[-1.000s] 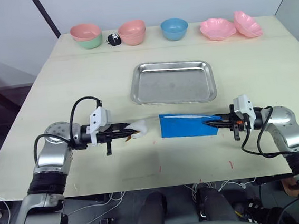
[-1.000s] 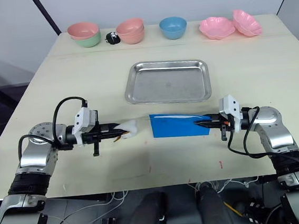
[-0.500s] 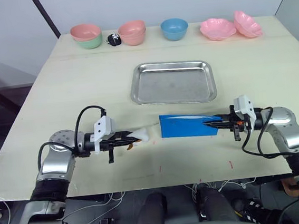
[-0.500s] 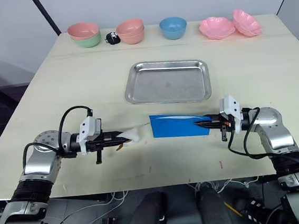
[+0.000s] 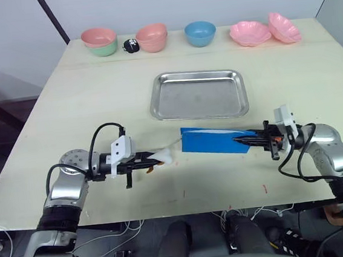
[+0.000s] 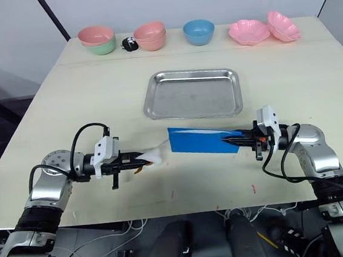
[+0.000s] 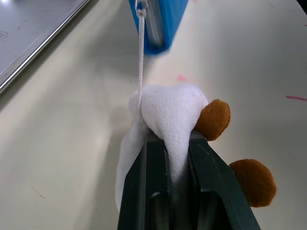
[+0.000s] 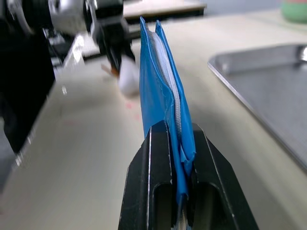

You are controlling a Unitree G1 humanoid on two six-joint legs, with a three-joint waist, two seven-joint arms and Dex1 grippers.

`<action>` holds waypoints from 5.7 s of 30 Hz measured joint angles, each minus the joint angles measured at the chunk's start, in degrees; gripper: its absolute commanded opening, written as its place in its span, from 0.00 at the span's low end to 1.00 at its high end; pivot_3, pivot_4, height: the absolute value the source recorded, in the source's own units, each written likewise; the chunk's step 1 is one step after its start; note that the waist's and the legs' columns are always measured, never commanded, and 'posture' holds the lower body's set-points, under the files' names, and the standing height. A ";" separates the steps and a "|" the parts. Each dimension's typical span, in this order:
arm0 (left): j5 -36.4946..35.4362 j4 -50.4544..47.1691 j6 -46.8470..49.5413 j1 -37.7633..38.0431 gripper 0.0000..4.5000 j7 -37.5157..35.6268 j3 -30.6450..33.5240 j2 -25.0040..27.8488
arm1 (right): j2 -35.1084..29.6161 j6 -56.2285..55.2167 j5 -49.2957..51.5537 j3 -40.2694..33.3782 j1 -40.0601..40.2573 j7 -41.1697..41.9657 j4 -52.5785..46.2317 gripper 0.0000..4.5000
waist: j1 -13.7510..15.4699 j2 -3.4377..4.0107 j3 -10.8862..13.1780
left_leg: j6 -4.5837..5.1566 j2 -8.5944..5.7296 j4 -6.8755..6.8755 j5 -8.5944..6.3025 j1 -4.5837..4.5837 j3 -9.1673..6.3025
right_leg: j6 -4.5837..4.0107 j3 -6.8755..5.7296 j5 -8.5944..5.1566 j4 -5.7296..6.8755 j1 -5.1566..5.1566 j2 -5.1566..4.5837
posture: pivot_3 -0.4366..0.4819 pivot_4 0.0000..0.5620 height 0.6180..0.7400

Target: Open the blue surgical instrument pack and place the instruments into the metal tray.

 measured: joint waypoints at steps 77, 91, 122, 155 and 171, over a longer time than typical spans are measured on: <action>-6.03 7.08 7.06 -14.47 0.99 3.53 -0.65 -5.20 | 2.46 -7.28 -8.37 2.07 -2.02 1.08 3.32 0.00 | -1.16 -0.01 0.16 | 0.00 -0.08 -0.04 0.00 -0.07 0.01 | 0.00 0.01 0.00 0.04 -0.09 0.08 | 0.48 0.27 1.00; -3.82 8.98 6.45 -14.78 0.59 -0.34 -0.60 -9.29 | 2.48 -7.69 -8.45 2.17 -2.02 1.11 3.35 0.00 | -1.23 -0.01 0.16 | -0.01 -0.08 -0.03 0.00 -0.07 0.00 | -0.01 0.00 0.00 0.05 -0.09 0.09 | 0.48 0.27 1.00; -4.81 6.40 11.12 -12.46 0.00 -4.74 -0.36 -10.94 | -0.09 0.61 -6.18 2.18 -2.31 2.02 0.35 0.82 | -1.21 -0.01 0.16 | -0.01 -0.06 -0.03 0.01 -0.06 -0.01 | -0.01 0.00 0.00 0.06 -0.08 0.08 | 0.48 0.27 1.00; -3.50 8.47 9.97 -14.27 0.00 -4.90 -0.51 -11.75 | -5.53 11.89 -0.01 0.10 8.63 -4.09 -15.18 0.01 | -0.72 -0.03 0.14 | 0.00 -0.08 0.00 0.00 -0.06 -0.02 | 0.00 -0.02 0.00 0.04 -0.06 0.08 | 0.48 0.27 1.00; -3.73 8.84 12.18 -14.40 0.00 -3.16 -0.34 -12.32 | -5.75 3.53 -9.71 7.52 15.89 -3.36 -12.28 0.01 | -0.25 -0.04 0.14 | 0.00 -0.08 0.01 0.00 -0.04 0.01 | 0.01 0.01 0.00 0.04 -0.05 0.08 | 0.48 0.27 1.00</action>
